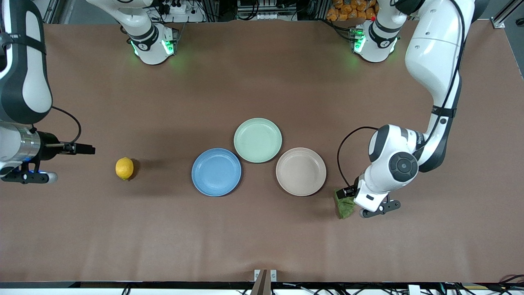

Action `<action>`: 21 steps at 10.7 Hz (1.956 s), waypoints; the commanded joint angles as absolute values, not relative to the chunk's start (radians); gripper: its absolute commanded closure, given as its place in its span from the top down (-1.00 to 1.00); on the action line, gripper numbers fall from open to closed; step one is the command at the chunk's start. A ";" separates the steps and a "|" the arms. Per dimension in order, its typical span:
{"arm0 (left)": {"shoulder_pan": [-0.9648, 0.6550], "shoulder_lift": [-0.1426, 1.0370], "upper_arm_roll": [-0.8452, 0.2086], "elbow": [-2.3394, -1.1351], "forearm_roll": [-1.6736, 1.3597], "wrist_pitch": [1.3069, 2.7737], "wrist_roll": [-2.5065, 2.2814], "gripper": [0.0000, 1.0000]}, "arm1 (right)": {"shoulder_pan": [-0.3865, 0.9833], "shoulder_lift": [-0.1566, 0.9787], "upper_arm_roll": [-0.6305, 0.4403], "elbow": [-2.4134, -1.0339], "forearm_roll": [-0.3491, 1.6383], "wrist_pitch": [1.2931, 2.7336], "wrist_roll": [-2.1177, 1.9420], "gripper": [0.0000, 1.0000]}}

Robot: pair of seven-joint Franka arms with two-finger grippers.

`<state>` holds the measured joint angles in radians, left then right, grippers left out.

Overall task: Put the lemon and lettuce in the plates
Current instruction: 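Grasp the lemon with the right gripper while the left gripper grasps the lettuce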

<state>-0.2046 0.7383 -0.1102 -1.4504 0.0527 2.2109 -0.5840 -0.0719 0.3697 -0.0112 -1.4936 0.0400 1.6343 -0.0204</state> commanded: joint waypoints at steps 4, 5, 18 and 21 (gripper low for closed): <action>-0.250 0.827 -0.063 -1.419 0.080 2.361 -0.663 1.00 | -0.091 0.367 -0.002 -1.701 0.058 1.928 -0.075 1.00; -0.250 0.834 -0.063 -1.419 0.080 2.376 -0.673 1.00 | -0.092 0.367 -0.002 -1.745 0.058 1.998 -0.092 1.00; -0.250 0.867 -0.064 -1.434 0.080 2.411 -0.721 -1.00 | -0.083 0.488 0.000 -1.949 0.058 2.405 -0.101 1.00; -0.250 0.838 -0.064 -1.437 0.080 2.379 -0.718 -1.00 | -0.080 0.489 0.000 -2.002 0.058 2.468 -0.101 1.00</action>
<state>-0.2403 0.8601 -0.0699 -1.4362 0.0552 2.4012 -0.6879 -0.0756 0.5060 -0.0061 -1.9635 0.0410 2.4319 -0.0847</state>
